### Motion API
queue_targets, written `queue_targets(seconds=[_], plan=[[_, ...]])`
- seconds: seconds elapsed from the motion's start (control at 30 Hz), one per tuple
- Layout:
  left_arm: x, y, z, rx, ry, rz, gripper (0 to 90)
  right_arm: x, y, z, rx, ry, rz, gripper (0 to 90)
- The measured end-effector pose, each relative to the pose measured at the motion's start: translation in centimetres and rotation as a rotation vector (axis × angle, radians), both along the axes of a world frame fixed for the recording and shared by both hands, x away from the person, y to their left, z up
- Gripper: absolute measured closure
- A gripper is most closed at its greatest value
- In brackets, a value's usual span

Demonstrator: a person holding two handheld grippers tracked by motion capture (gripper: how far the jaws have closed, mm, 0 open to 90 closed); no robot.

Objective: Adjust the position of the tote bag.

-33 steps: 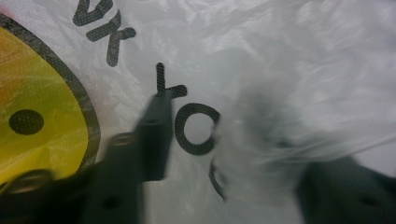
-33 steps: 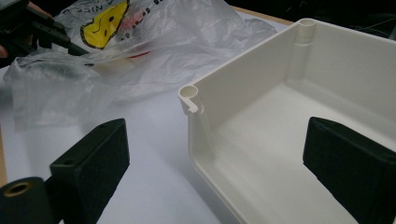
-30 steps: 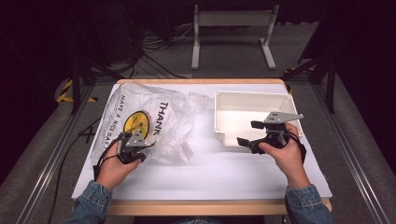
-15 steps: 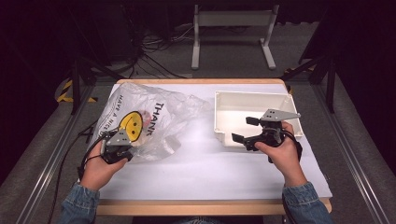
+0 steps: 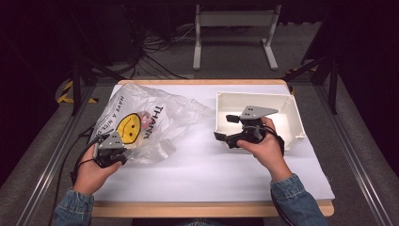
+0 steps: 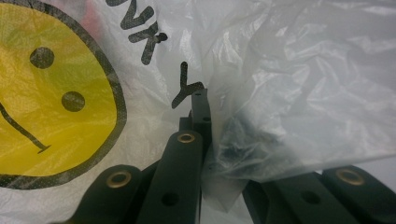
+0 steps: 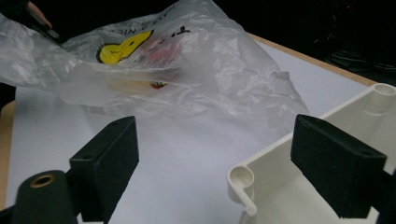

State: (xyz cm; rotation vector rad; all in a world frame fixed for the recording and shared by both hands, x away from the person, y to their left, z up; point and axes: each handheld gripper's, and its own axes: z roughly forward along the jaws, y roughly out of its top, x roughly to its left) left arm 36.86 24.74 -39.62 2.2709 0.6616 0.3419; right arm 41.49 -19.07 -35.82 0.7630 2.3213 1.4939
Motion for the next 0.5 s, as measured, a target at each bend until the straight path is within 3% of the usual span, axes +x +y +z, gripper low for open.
queue_targets(seconds=[0.1, 0.17, 0.27, 0.4, 0.5], plan=[[0.0, 0.0, 0.0, -0.015, -0.005, -0.006, 87.1, 0.6, 1.1, 0.2, -0.041, 0.009, 0.025, 21.7], [0.0, -0.1, 0.1, -0.026, -0.010, -0.016, 86.4, 1.0, 1.9, 0.5, -0.045, 0.005, 0.032, 22.4], [0.1, -0.2, 0.1, -0.034, -0.016, -0.019, 85.7, 1.5, 3.0, 0.8, -0.037, -0.012, 0.058, 30.8], [0.2, -0.3, 0.1, -0.038, -0.019, -0.025, 84.8, 2.1, 4.6, 1.0, -0.045, -0.037, 0.063, 27.8], [0.2, -0.3, 0.2, -0.042, -0.022, -0.028, 84.6, 2.5, 5.6, 1.0, -0.064, -0.029, 0.062, 24.7]])
